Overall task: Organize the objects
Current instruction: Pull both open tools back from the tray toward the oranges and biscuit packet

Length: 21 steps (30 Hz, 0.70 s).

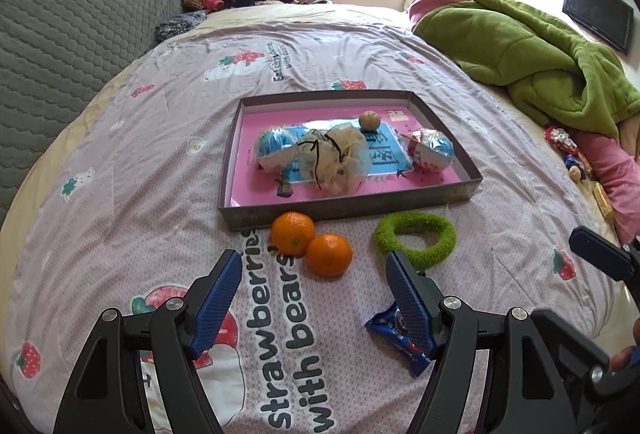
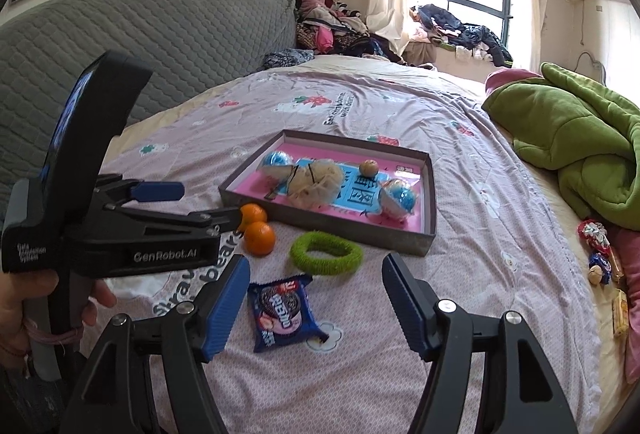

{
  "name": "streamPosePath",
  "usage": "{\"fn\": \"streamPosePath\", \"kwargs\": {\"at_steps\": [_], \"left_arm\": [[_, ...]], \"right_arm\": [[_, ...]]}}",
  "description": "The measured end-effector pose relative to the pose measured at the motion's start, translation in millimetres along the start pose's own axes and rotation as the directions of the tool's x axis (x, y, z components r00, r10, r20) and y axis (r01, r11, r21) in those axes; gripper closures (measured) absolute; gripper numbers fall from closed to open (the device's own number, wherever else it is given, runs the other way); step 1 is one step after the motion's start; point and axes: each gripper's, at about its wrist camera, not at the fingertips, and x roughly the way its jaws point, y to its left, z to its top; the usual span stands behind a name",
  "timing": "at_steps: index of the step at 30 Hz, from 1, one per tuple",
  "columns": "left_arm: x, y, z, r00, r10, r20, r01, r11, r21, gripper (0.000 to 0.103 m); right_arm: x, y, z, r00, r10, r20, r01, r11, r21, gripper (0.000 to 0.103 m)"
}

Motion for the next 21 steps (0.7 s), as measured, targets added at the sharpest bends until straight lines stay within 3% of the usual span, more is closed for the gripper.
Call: {"fn": "streamPosePath", "kwargs": {"at_steps": [21], "left_arm": [[29.1, -3.1, -20.1, 0.998, 0.004, -0.070, -0.004, 1.000, 0.010, 0.027]], "right_arm": [[27.0, 21.2, -31.6, 0.995, 0.045, -0.086, -0.050, 0.997, -0.059, 0.034]]}}
